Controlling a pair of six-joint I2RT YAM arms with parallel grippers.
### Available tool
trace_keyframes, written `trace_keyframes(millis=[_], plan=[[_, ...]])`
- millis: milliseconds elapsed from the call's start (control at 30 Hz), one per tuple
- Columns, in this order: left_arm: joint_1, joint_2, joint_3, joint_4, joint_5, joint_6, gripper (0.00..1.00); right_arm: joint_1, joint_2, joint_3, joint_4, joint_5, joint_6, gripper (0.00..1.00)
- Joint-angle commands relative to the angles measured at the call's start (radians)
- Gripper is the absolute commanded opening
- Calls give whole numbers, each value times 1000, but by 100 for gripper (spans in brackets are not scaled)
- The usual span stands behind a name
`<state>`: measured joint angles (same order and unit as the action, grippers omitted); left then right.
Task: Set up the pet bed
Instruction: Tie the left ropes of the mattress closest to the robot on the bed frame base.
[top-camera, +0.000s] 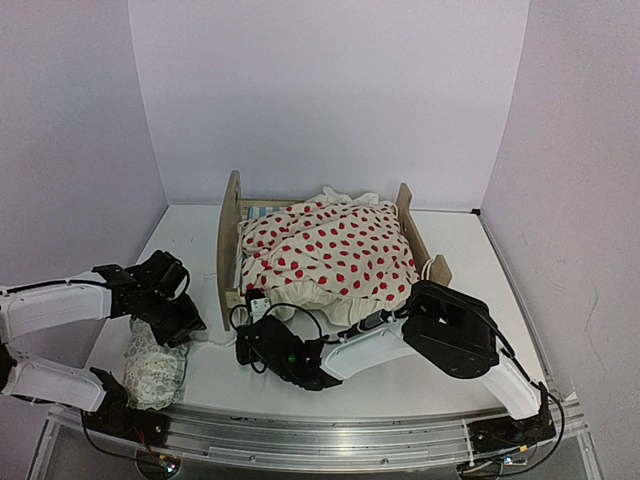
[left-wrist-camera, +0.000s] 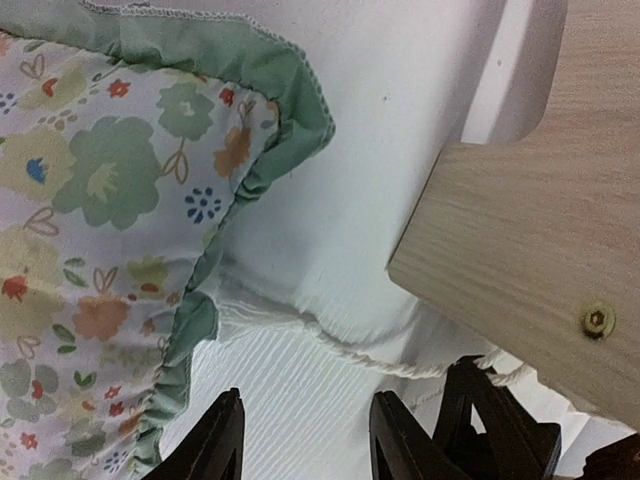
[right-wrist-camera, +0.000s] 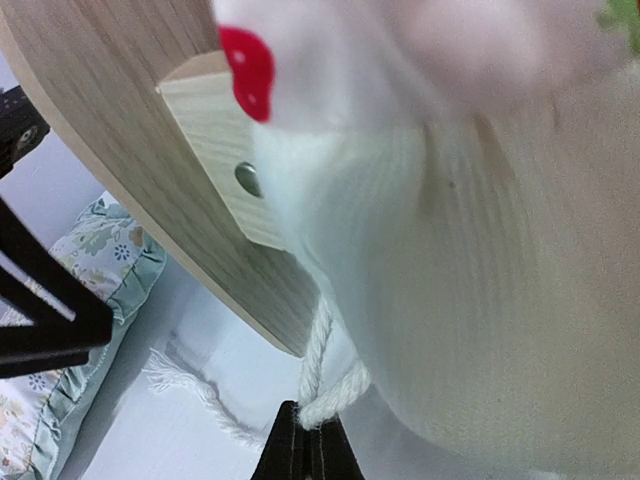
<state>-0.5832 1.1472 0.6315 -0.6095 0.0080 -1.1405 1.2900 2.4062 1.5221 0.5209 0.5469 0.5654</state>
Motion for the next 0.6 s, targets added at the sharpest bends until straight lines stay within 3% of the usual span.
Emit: trace_keyframes(millis=[0,300,567], plan=[[18,55,14,42,-46,-29,42,-4,-70,-10,9,-14,16,0],[29,180,32,88,-69,-2,41,-13,-89,-39,9,-10,24,0],[29,202,-18,193,-43,0,35,-23,-91,-44,9,-26,31,0]])
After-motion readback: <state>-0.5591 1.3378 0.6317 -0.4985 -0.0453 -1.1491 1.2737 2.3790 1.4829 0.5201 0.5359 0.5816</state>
